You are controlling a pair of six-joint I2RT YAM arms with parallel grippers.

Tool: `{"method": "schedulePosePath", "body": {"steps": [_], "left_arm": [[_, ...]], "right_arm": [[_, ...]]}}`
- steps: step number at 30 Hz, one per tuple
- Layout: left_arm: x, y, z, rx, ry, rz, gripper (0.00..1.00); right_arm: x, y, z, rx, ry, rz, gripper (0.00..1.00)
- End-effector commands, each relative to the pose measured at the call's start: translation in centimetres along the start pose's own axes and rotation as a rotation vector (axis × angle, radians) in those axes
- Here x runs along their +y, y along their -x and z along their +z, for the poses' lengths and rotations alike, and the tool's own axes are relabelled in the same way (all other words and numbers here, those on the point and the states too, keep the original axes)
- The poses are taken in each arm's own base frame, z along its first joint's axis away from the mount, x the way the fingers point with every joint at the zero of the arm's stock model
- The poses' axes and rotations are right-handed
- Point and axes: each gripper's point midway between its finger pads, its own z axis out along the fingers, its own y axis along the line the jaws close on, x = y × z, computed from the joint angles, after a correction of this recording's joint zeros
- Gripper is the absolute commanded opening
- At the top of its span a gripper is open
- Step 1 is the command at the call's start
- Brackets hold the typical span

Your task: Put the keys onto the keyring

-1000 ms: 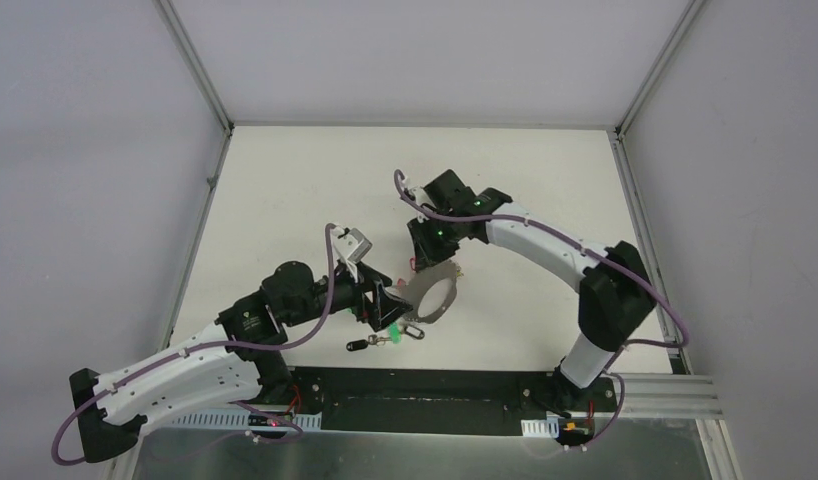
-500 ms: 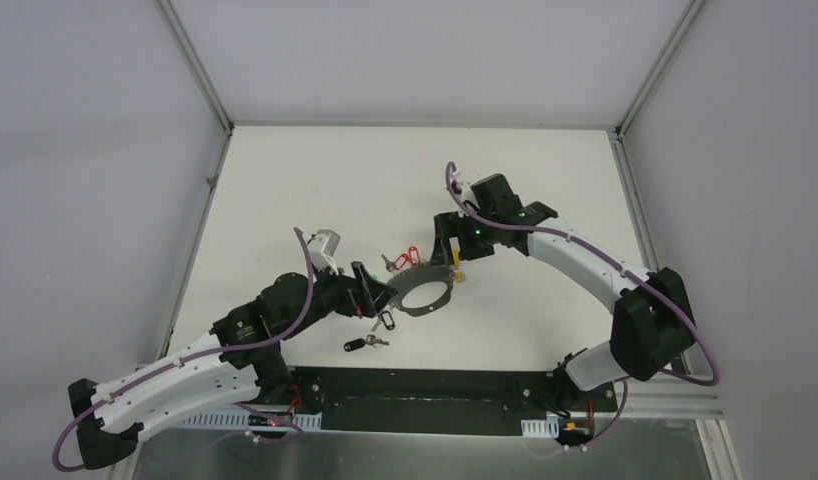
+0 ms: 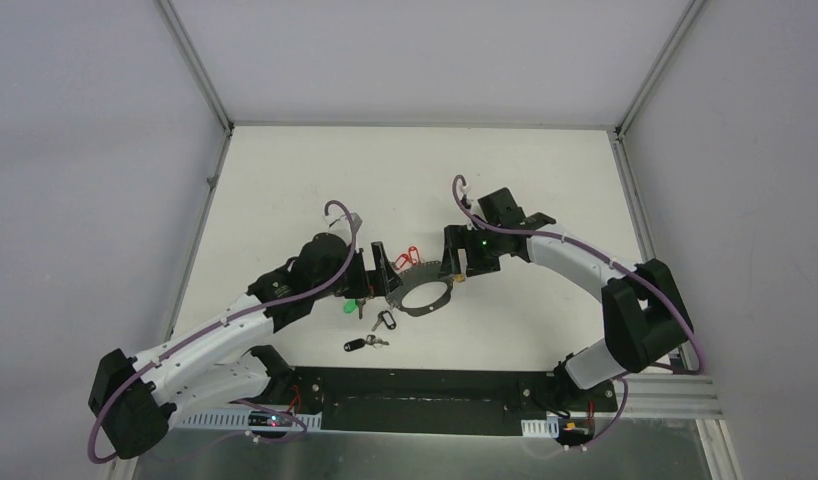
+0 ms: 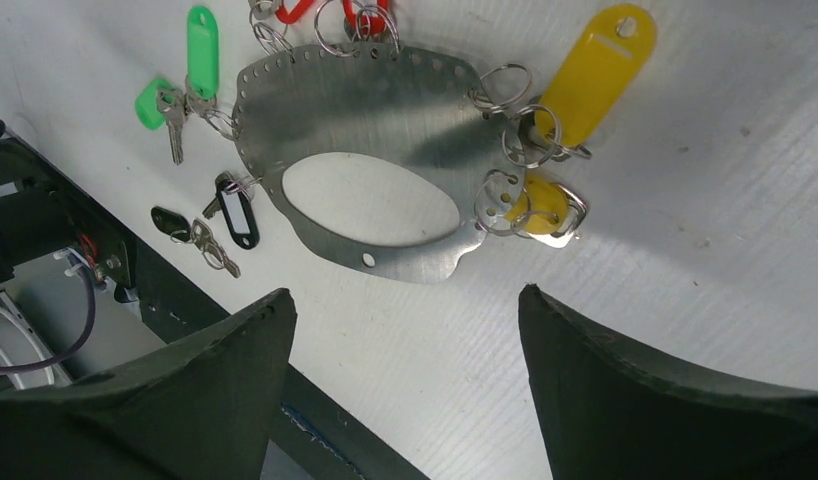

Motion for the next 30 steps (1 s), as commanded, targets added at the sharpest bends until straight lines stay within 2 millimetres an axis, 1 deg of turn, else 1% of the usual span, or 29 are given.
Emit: {"method": "schedulePosePath", "body": {"steps": [1,6,11,12,13,14,17,20,23,30], "left_arm": [[-0.7,0.8,0.3,0.065,-0.059,-0.094,0.99],[1.4,0.4,0.6,0.099,-0.032,-0.227,0.95],[2.9,-0.5,0.8,0.119,-0.046,-0.319,0.84],[3.2,-0.8,0.9,0.125,-0.05,-0.337,0.81],[3.5,-0.9,1.0,0.131,-0.053,-0.351,0.78],[3.6,-1.1,1.2,0.142,-0.059,-0.36,0.74],[3.9,-2.0,1.8,0.198,-0.066,-0.352,0.59],[3.7,-2.9,2.4,0.278,-0.076,-0.325,0.51],[4.1,-3.3,2.7,0.325,-0.033,-0.297,0.49],[5.2,-4.5,3.2,0.43,0.15,-0.09,0.51]], "right_arm": [[2.2,2.6,0.3,-0.045,0.1,-0.017,0.83],[3.0,3.1,1.3,-0.034,0.152,-0.012,0.79],[4.4,3.8,2.8,-0.024,0.171,-0.049,0.79],[5.6,3.7,2.7,-0.001,0.227,-0.067,0.72],[6.2,3.6,3.0,0.017,0.243,-0.085,0.65],[6.5,3.5,3.2,0.036,0.243,-0.095,0.62],[7.0,3.1,3.7,0.083,0.227,-0.094,0.57],[6.9,2.8,3.8,0.1,0.216,-0.057,0.54],[6.7,2.4,3.5,0.102,0.207,-0.032,0.53],[5.8,1.1,2.3,0.1,0.191,0.01,0.53]]}}
